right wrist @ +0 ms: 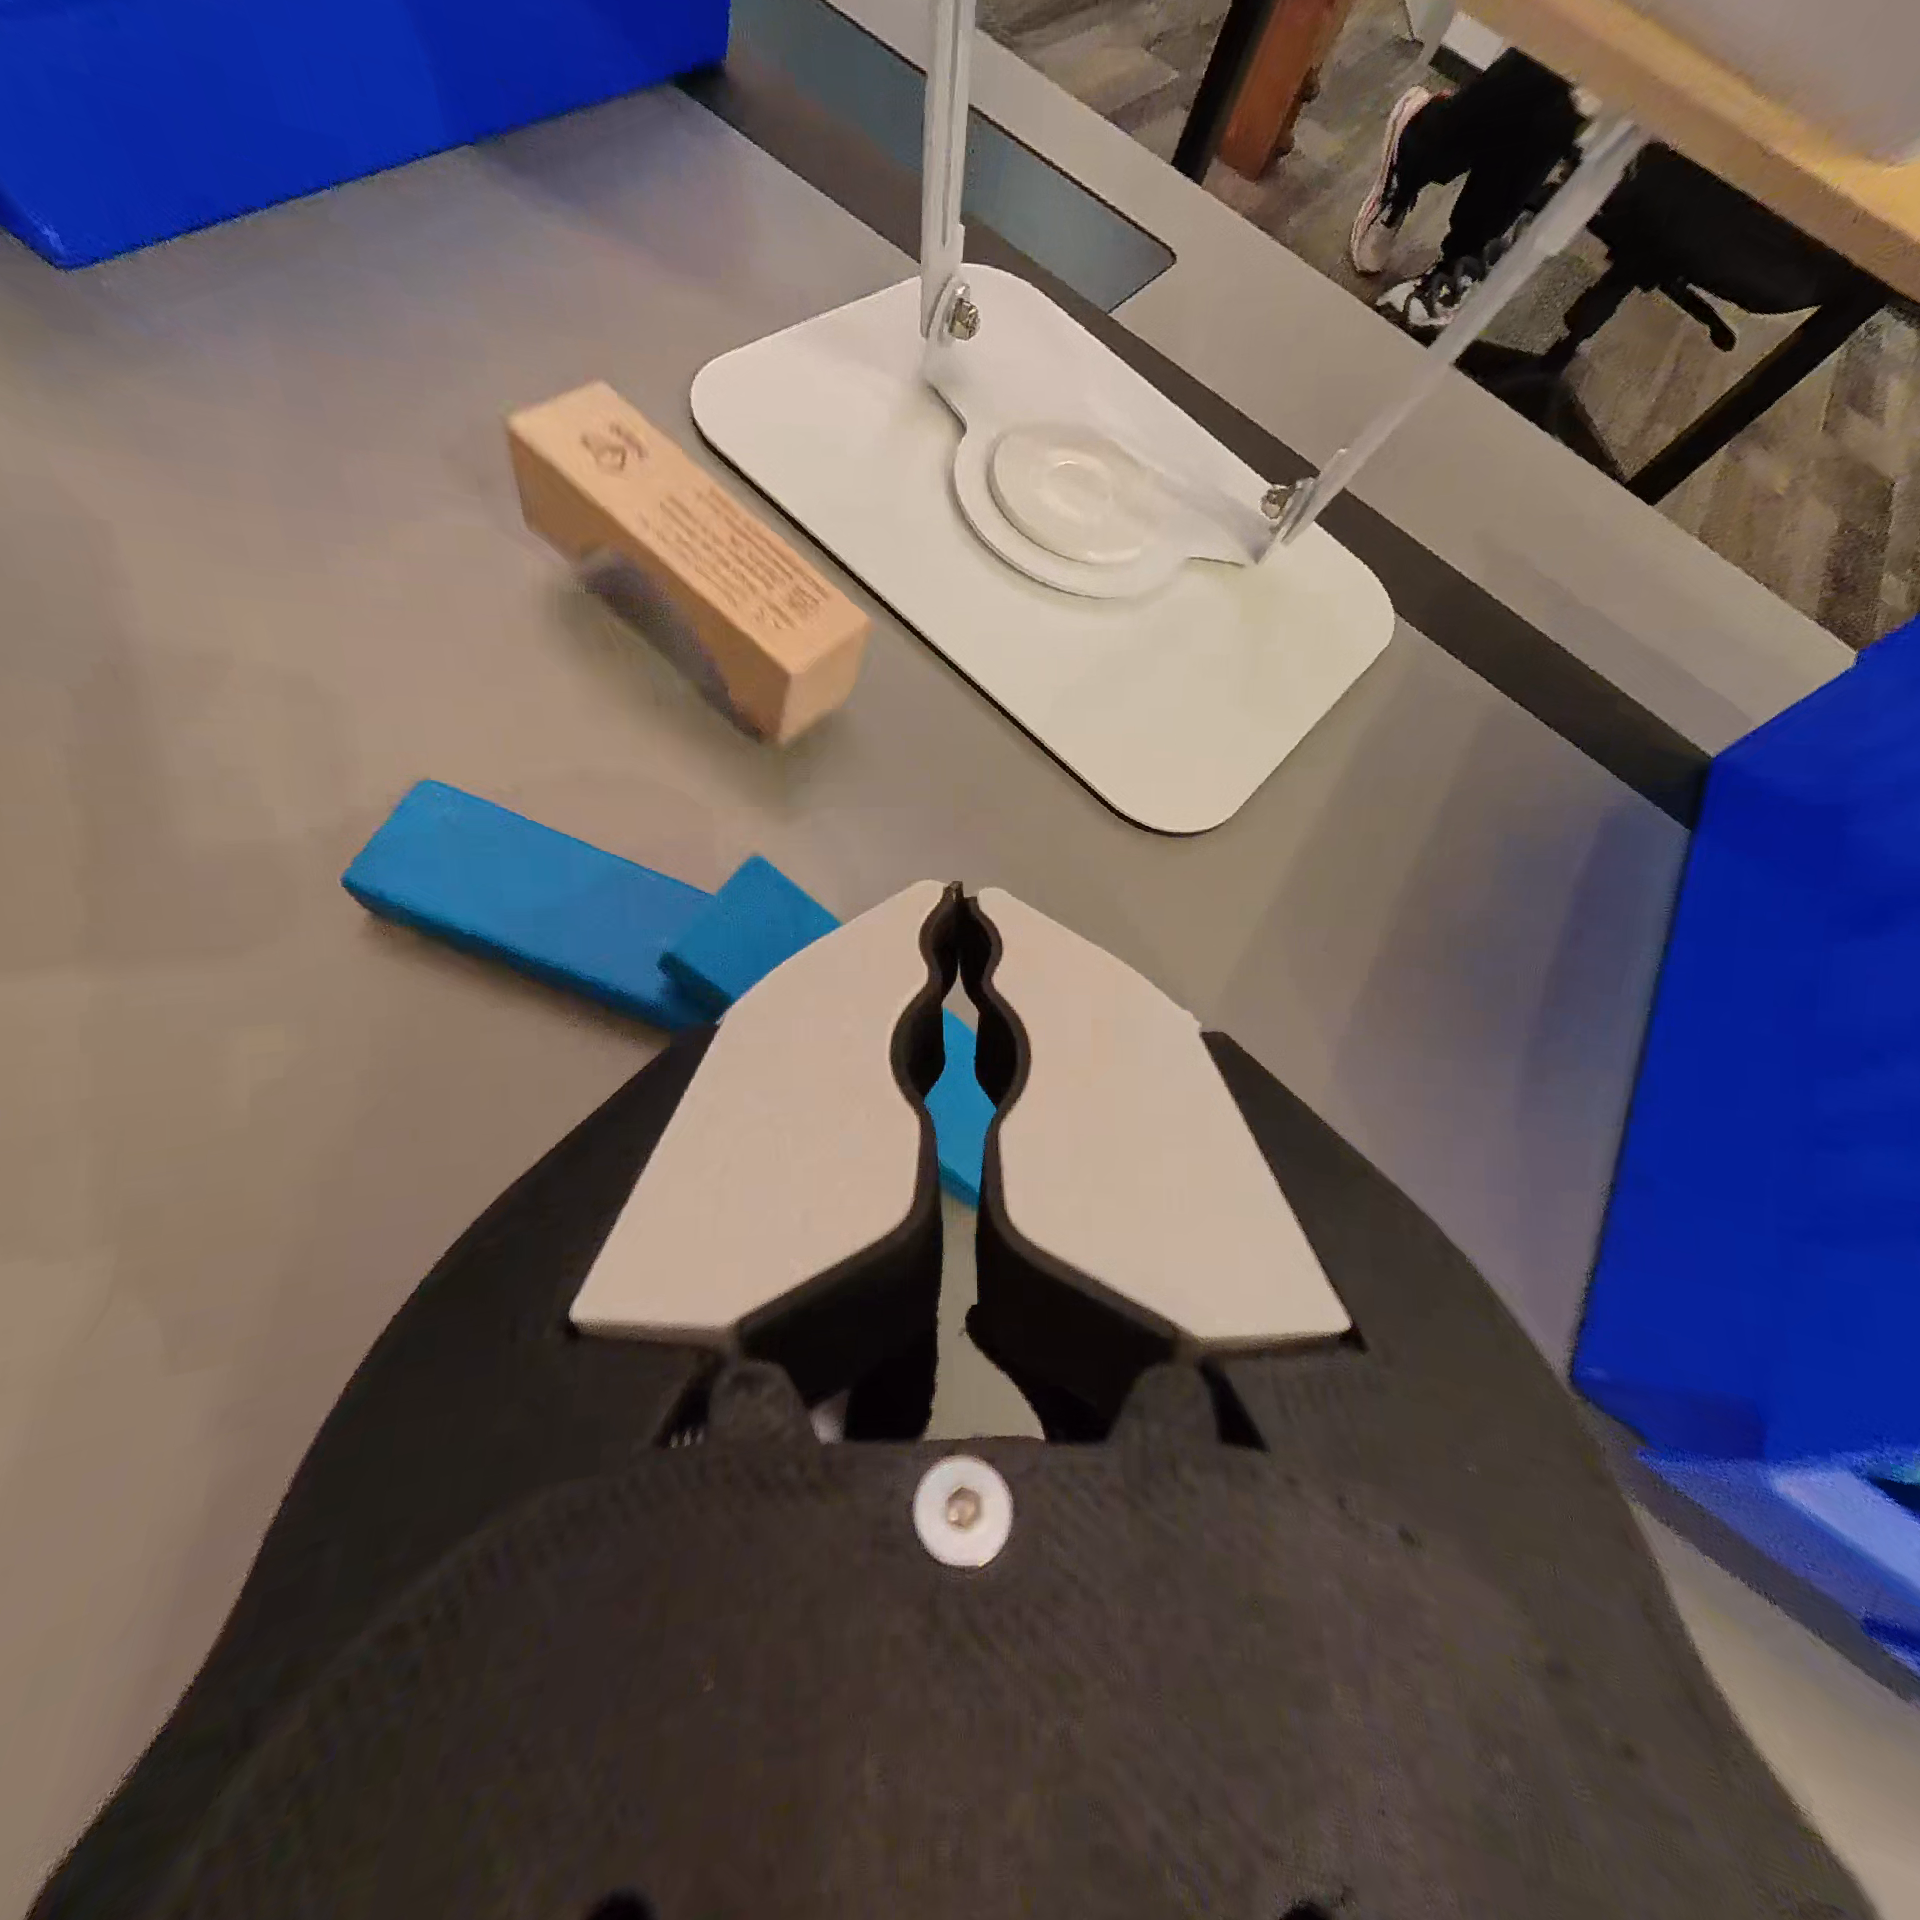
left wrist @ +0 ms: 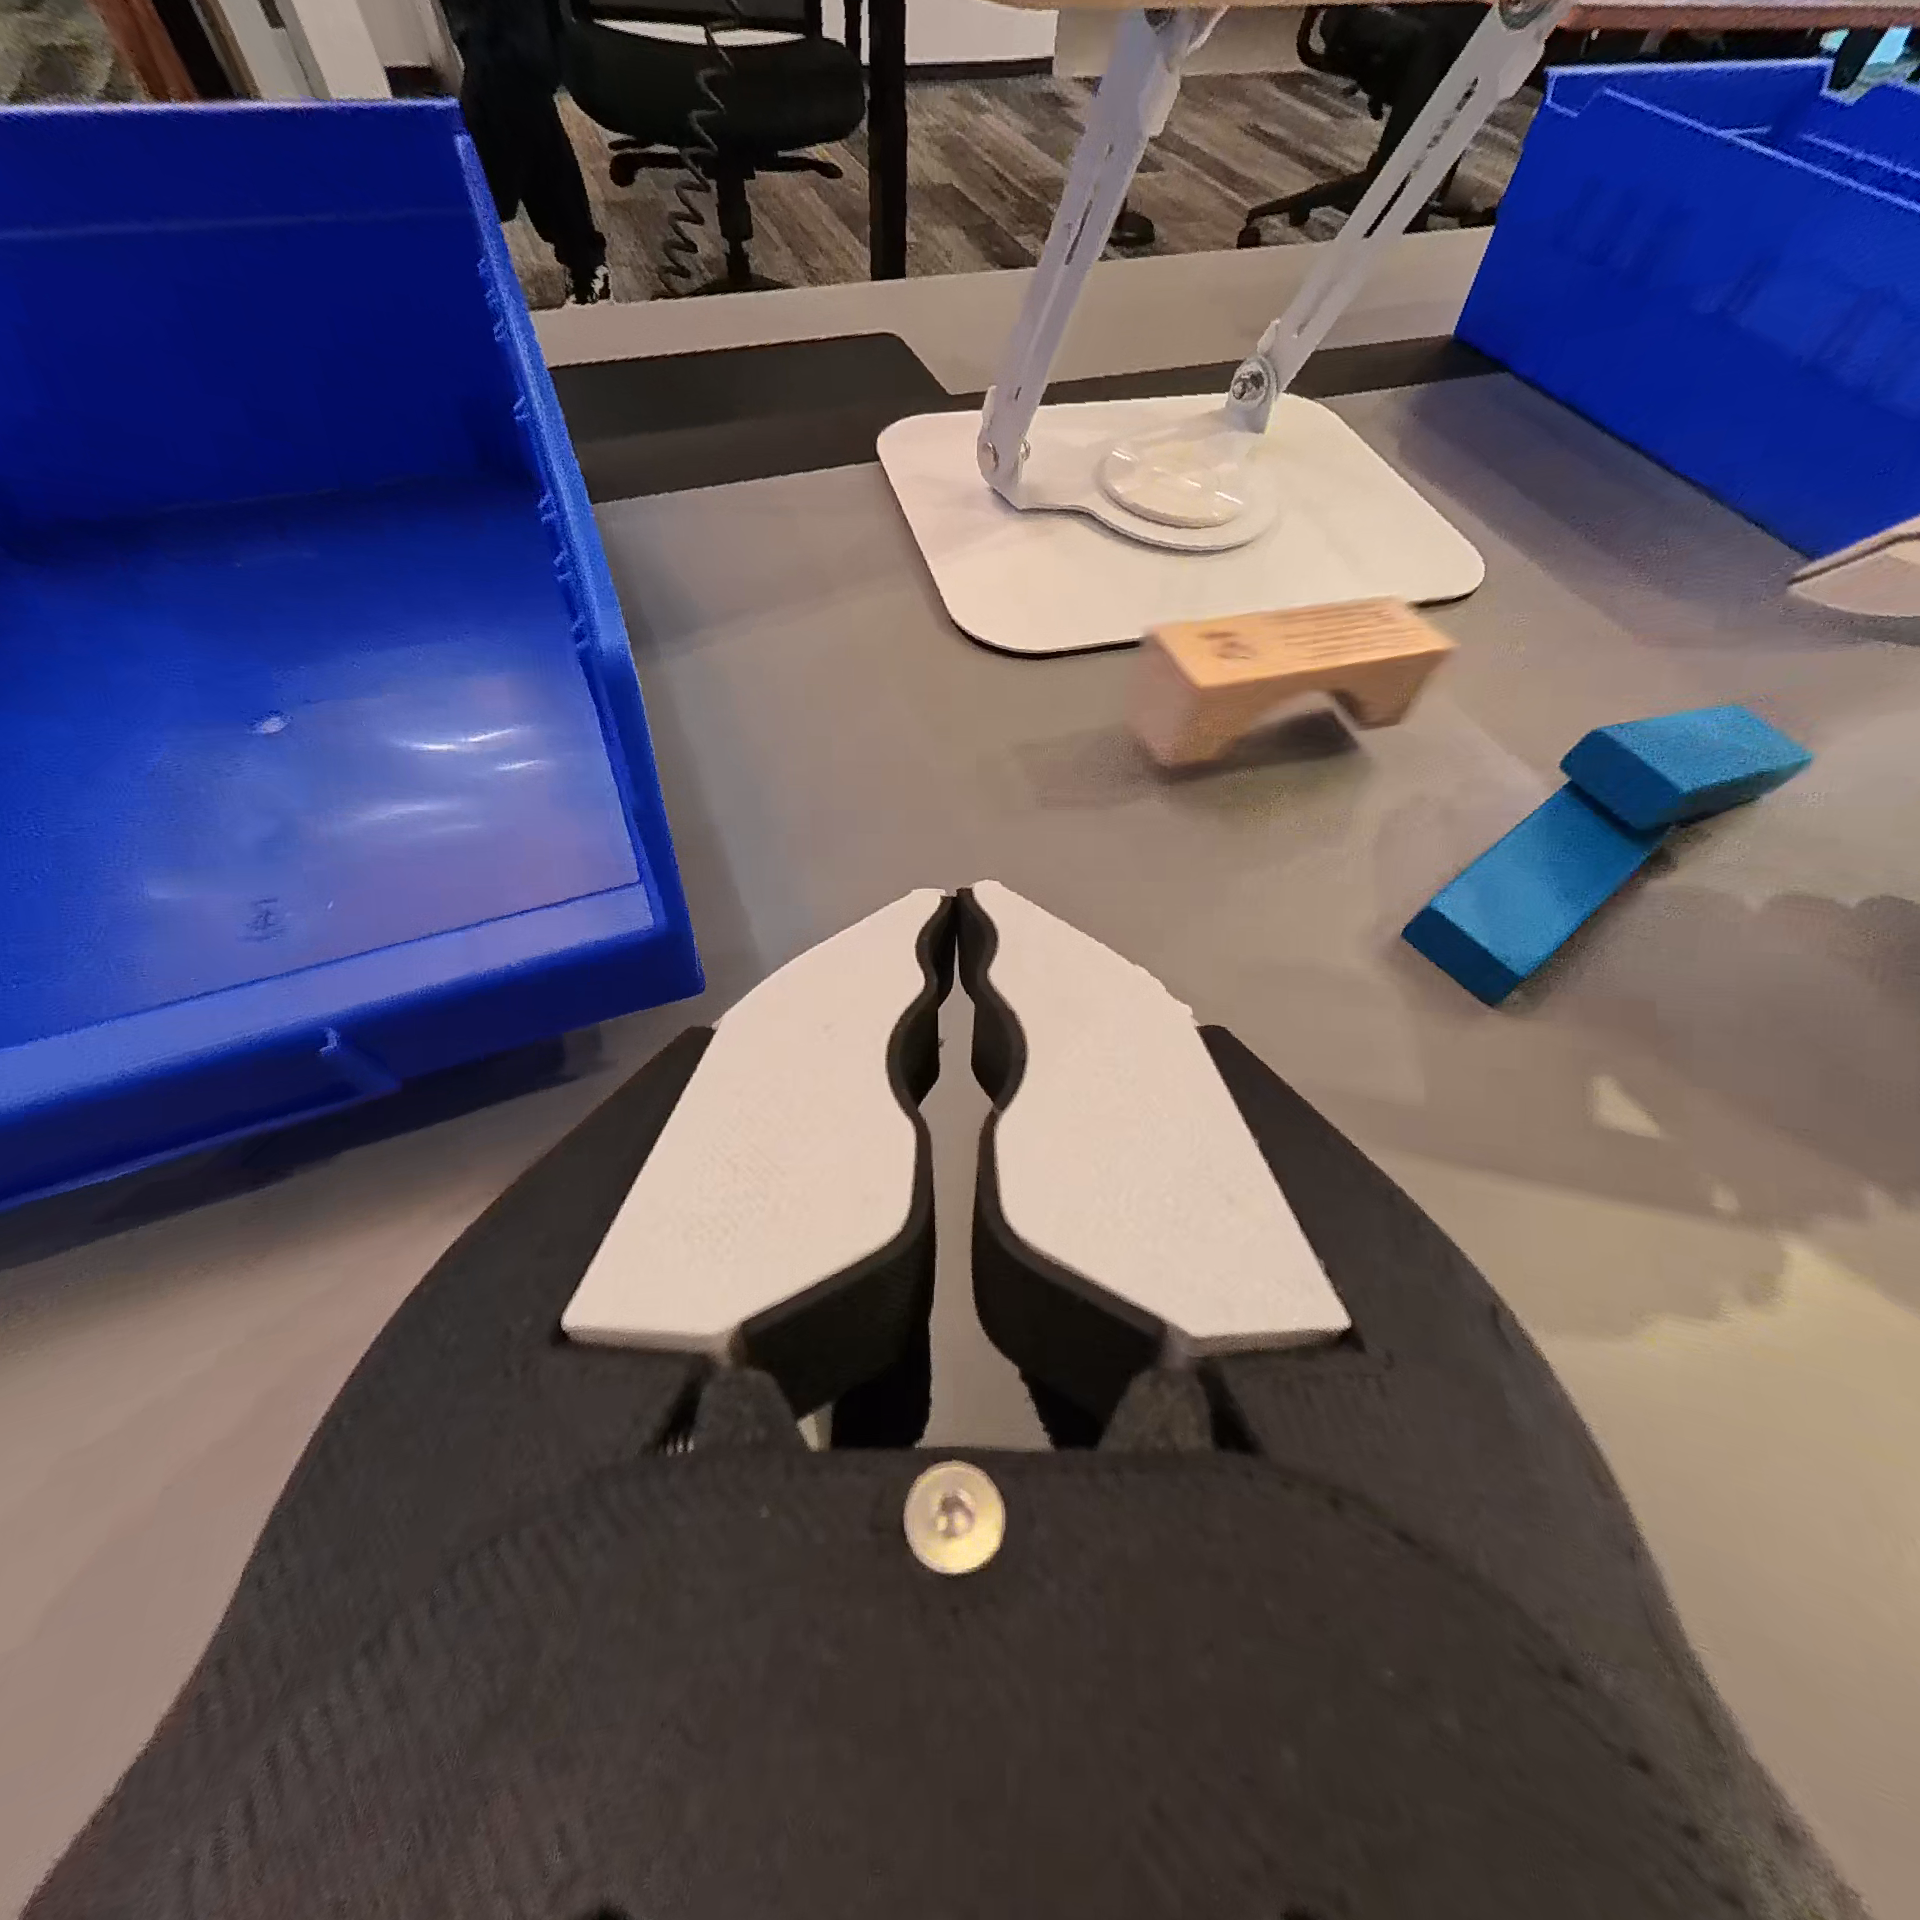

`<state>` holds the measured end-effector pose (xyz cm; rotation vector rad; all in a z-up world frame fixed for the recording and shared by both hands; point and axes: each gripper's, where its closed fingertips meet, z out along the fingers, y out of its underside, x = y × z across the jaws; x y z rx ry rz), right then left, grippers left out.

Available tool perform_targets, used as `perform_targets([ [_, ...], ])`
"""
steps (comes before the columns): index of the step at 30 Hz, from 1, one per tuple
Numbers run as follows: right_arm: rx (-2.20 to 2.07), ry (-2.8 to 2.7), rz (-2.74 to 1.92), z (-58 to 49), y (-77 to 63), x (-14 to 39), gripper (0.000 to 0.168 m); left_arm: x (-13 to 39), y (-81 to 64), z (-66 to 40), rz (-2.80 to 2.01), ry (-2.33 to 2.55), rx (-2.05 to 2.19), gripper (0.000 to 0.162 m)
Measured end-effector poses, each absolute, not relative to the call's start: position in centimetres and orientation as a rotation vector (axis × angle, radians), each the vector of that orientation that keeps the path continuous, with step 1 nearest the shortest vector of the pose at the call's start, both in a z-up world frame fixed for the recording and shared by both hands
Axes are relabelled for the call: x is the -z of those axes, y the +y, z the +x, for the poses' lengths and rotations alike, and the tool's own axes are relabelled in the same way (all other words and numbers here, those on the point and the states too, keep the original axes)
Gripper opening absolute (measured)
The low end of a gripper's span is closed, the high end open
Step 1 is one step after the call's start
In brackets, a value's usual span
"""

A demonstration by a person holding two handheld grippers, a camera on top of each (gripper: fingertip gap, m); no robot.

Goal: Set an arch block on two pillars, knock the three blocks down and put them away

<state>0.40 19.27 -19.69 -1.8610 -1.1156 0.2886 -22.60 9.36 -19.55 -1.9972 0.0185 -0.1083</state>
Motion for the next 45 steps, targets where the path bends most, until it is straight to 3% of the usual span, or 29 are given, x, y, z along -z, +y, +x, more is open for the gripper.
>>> perform_targets([
  [9,-0.435,-1.291,-1.824,2.9,17.9,20.6,0.003,19.7,9.5,-21.6,-2.010,0.063,0.109,0.000],
  [11,-0.544,-1.418,-1.838,2.5,16.8,21.6,0.065,19.8,9.5,-21.5,-2.013,0.065,0.116,0.000],
  [12,-0.587,-1.488,-1.843,2.4,16.4,22.0,0.066,19.9,9.6,-21.5,-2.013,0.065,0.120,0.000],
  [20,-0.572,-1.901,-1.785,1.2,16.8,25.1,0.069,20.7,9.7,-21.1,-2.045,0.081,0.135,0.000],
  [23,-0.628,-1.986,-1.818,0.9,16.7,25.9,0.050,20.8,9.8,-21.0,-2.050,0.091,0.137,0.000],
  [25,-0.667,-1.984,-1.829,0.7,16.8,25.9,0.020,20.9,9.8,-21.0,-2.055,0.092,0.136,0.000],
  [26,-0.700,-1.980,-1.827,0.6,16.7,25.7,0.017,20.9,9.8,-21.0,-2.055,0.092,0.135,0.000],
  [33,-0.717,-1.919,-1.810,1.1,16.2,24.4,0.018,21.2,9.9,-20.8,-2.065,0.094,0.149,0.000],
  [35,-0.714,-1.907,-1.823,0.9,16.2,24.1,0.042,21.2,10.0,-20.7,-2.068,0.102,0.148,0.000],
  [36,-0.677,-1.912,-1.831,0.8,16.5,24.3,0.044,21.2,10.0,-20.6,-2.070,0.105,0.147,0.000],
  [45,-0.591,-1.946,-1.873,0.5,16.9,25.5,0.035,21.3,9.9,-20.7,-2.070,0.106,0.147,0.000],
])
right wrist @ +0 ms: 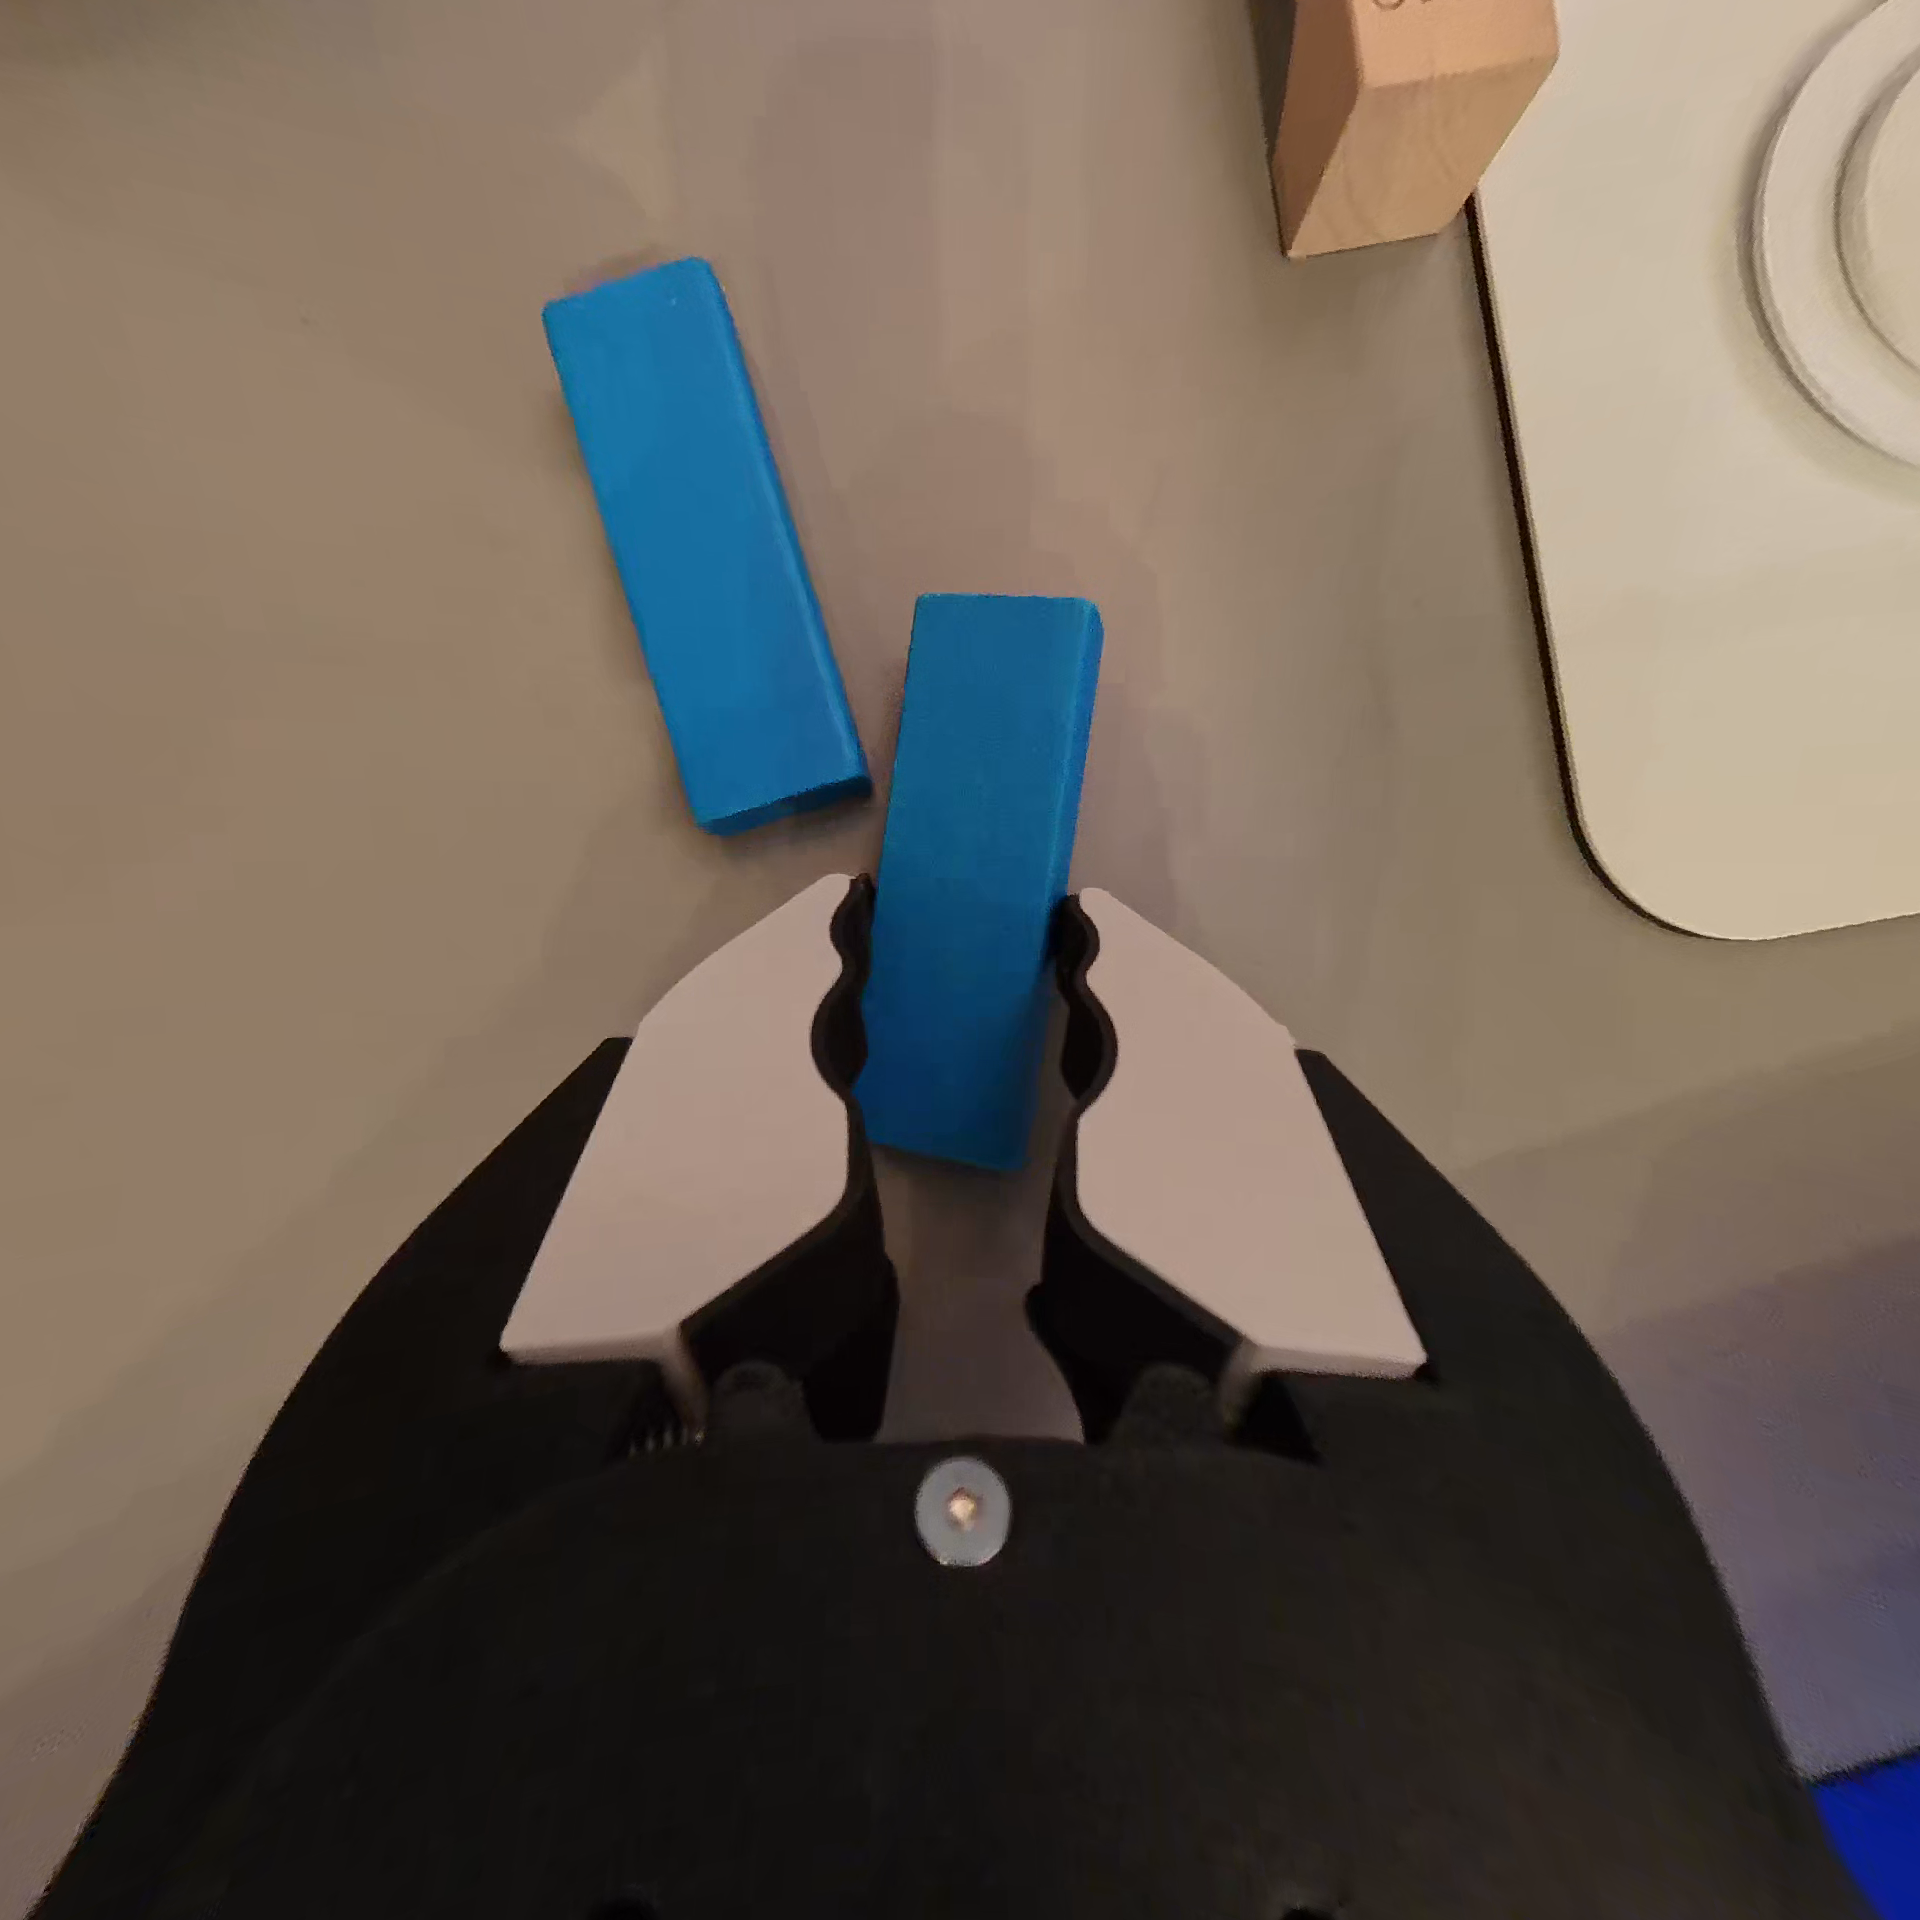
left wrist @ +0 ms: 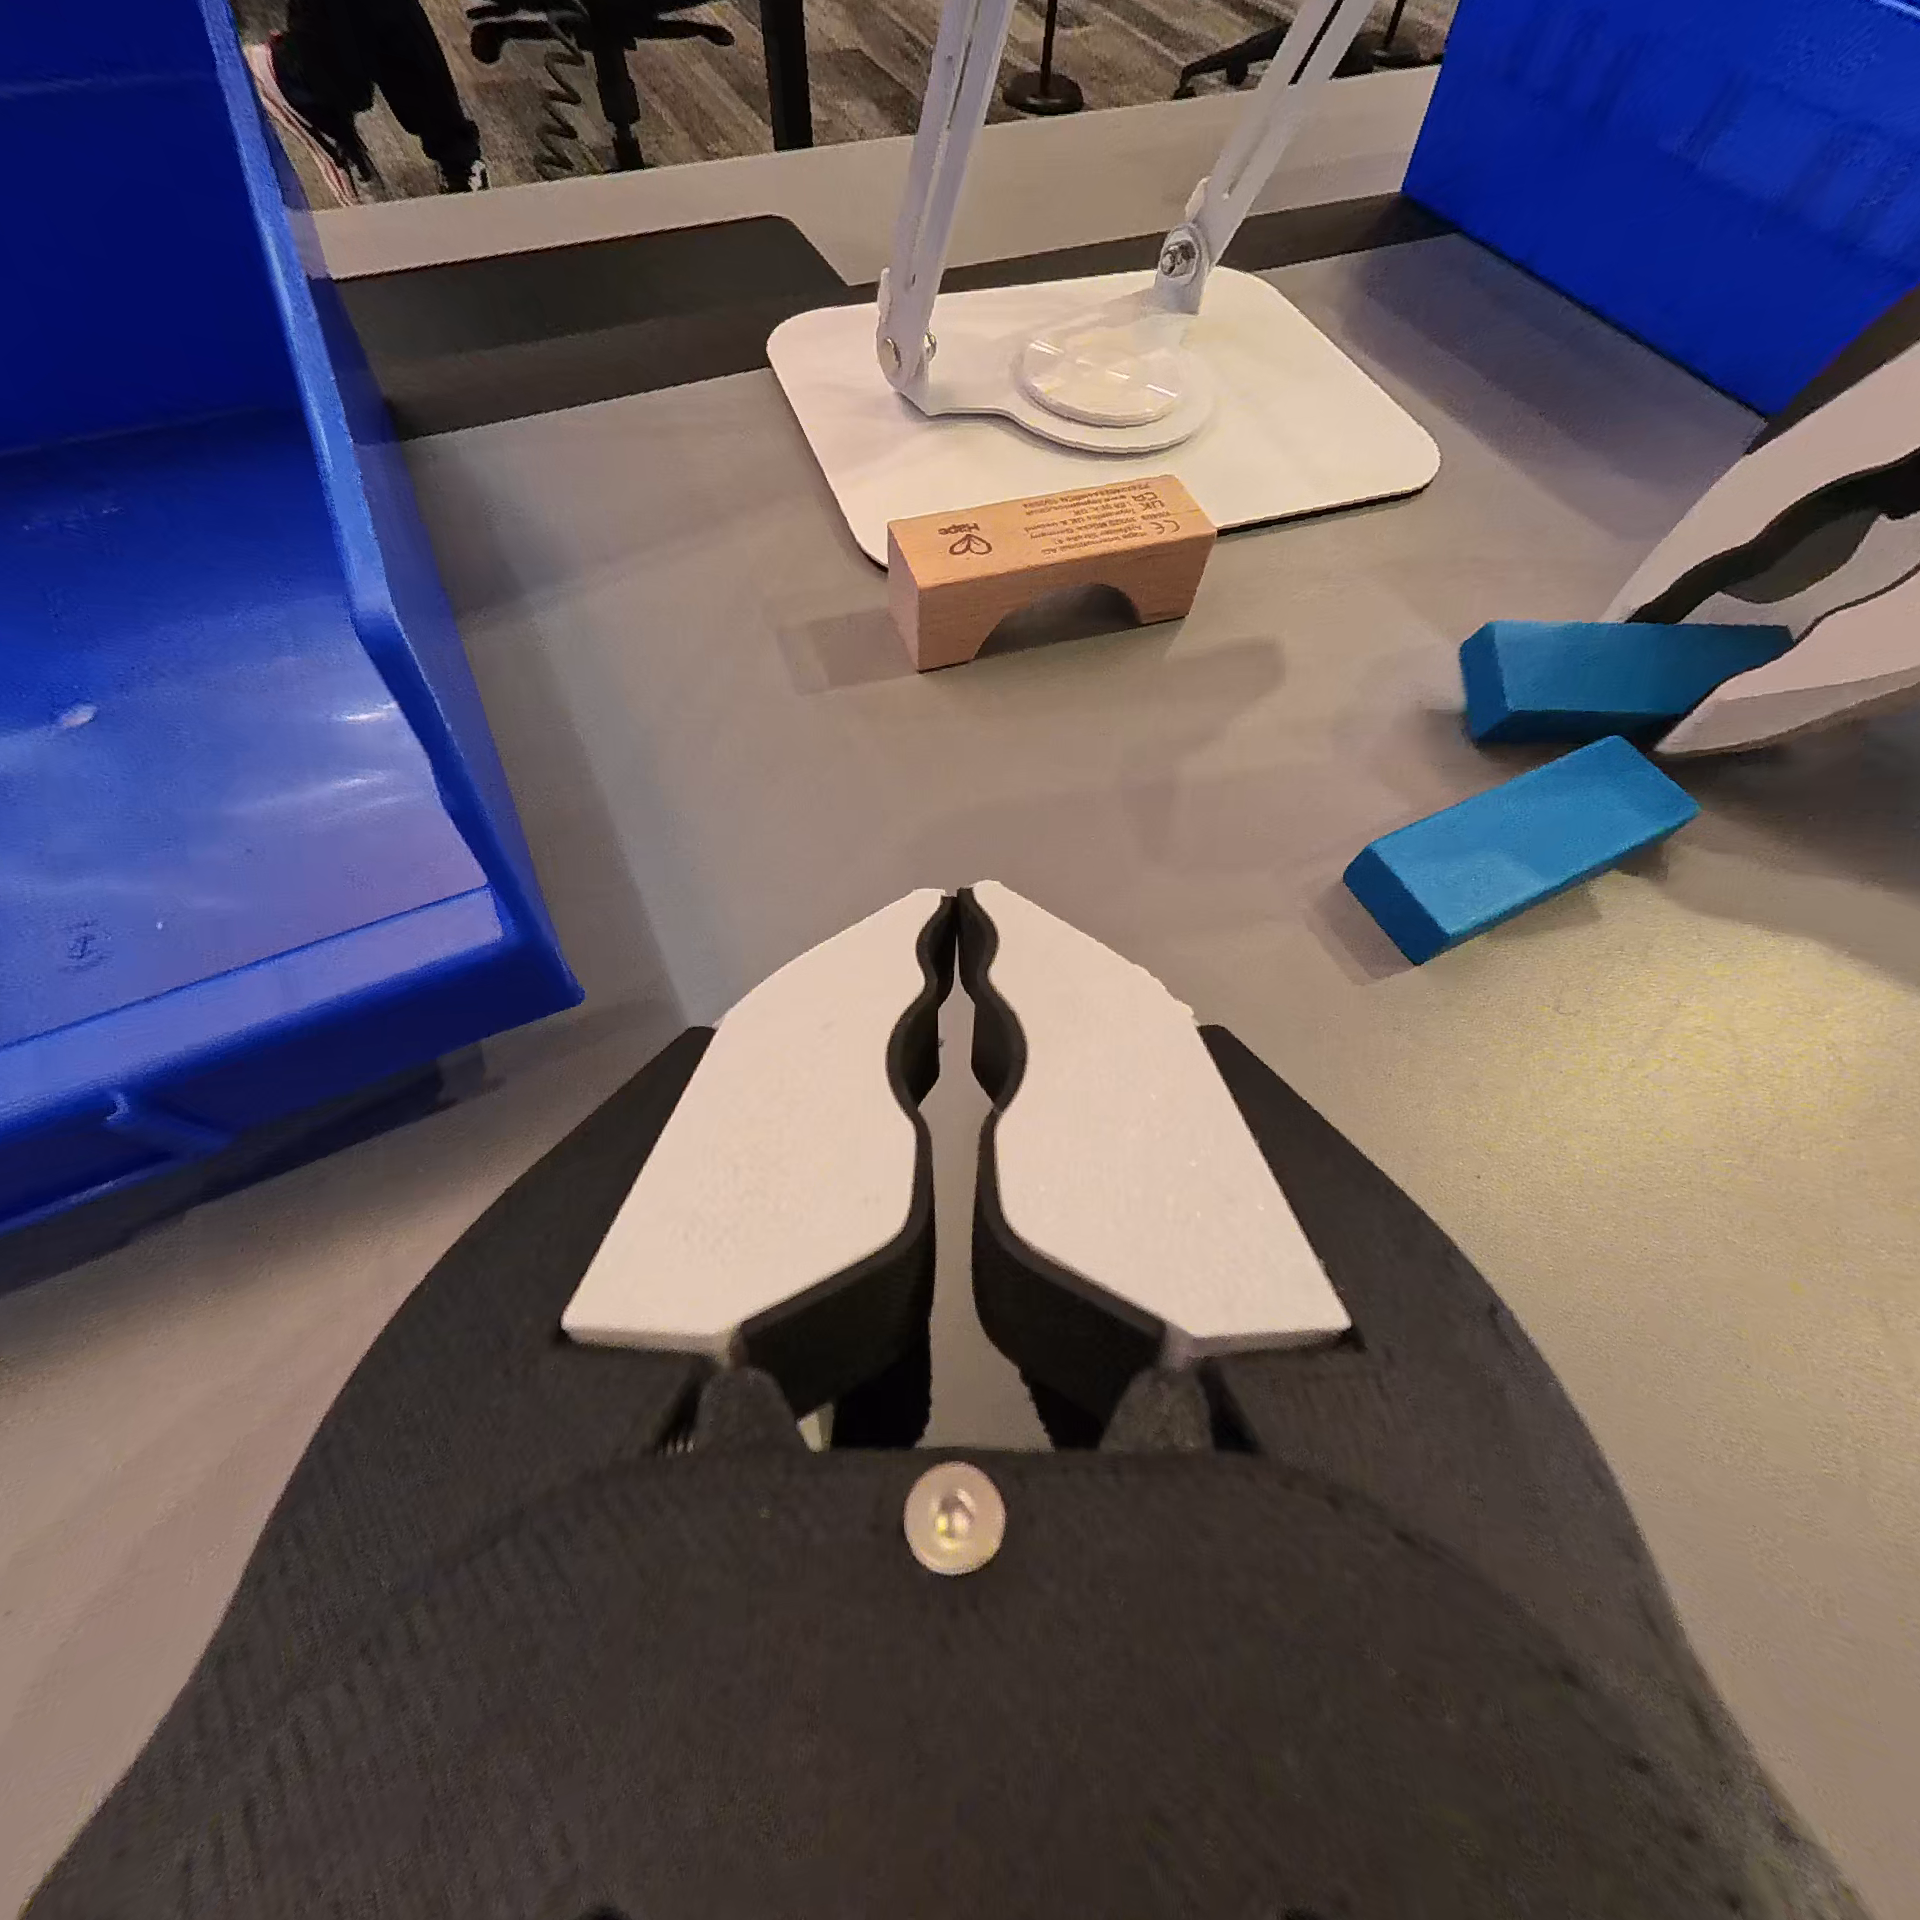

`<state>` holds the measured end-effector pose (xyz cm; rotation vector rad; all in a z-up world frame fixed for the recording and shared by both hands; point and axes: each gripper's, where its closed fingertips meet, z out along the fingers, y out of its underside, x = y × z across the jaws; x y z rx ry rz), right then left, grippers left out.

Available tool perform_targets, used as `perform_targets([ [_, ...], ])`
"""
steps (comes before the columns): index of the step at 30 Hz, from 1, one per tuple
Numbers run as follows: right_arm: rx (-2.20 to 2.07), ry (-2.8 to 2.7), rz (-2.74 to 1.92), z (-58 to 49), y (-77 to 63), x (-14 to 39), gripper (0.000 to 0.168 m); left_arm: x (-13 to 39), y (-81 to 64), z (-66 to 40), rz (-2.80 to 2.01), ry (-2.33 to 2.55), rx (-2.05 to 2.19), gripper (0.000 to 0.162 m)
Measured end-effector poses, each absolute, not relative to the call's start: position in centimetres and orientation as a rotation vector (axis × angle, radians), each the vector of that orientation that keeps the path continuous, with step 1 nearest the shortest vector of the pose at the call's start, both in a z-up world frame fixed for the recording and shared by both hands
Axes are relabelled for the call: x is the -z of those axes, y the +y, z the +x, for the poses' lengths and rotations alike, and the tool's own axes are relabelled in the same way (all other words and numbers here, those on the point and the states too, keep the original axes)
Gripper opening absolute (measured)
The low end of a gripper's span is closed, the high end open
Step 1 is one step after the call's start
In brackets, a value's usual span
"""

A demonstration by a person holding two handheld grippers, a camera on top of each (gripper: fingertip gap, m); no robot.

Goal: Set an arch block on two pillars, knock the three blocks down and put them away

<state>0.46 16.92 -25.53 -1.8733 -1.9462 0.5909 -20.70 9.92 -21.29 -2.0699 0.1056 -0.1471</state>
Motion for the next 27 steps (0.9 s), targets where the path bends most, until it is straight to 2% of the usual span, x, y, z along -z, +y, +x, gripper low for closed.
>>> perform_targets([
  [3,-0.625,-1.847,-1.839,1.0,17.2,22.8,0.034,21.2,9.9,-20.7,-2.065,0.103,0.149,0.000],
  [6,-0.625,-1.641,-1.810,3.4,19.4,16.6,0.035,21.1,9.8,-20.7,-2.064,0.104,0.149,0.000],
  [9,-0.475,-1.375,-1.866,9.3,24.9,11.1,0.035,21.0,9.9,-20.6,-2.062,0.106,0.152,0.000],
  [11,-0.385,-1.197,-1.981,14.4,29.2,10.1,0.035,21.0,9.9,-20.6,-2.061,0.106,0.153,0.000],
  [16,-0.151,-0.877,-2.307,25.0,36.6,15.8,0.035,21.1,10.0,-20.4,-2.065,0.113,0.156,0.000],
  [20,-0.040,-0.807,-2.475,27.7,37.7,21.0,0.035,21.3,10.1,-20.3,-2.072,0.117,0.154,0.000],
  [27,-0.034,-0.747,-2.579,27.9,38.4,23.2,0.036,21.8,10.2,-20.2,-2.090,0.121,0.158,0.000],
])
